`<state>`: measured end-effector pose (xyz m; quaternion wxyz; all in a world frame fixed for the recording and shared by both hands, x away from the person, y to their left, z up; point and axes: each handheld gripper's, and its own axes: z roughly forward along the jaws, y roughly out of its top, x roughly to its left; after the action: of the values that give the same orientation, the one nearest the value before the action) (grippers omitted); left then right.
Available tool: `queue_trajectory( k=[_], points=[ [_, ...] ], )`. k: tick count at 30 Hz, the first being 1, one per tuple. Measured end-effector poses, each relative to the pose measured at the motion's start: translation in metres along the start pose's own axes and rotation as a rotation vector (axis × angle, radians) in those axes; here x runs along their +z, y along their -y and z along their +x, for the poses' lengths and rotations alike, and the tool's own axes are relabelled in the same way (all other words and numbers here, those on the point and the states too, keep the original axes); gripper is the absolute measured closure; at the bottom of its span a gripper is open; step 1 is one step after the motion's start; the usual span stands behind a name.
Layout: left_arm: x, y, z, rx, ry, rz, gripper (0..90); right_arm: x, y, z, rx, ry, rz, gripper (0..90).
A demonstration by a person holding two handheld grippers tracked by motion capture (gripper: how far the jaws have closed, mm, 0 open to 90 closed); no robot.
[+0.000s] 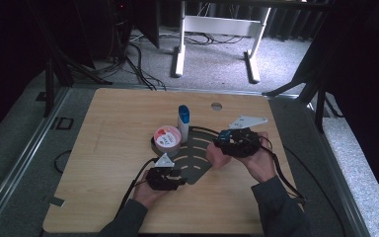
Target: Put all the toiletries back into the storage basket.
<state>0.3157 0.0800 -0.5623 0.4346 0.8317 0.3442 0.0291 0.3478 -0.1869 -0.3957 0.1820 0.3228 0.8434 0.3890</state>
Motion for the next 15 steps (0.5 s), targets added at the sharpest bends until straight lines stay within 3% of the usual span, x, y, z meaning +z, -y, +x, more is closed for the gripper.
queue_trajectory(
  k=[15],
  points=[
    [0.0, 0.0, 0.0, -0.001, 0.001, 0.0, 53.8, 0.013, -0.005, -0.005, 0.013, -0.006, -0.008, 52.7]
  ],
)
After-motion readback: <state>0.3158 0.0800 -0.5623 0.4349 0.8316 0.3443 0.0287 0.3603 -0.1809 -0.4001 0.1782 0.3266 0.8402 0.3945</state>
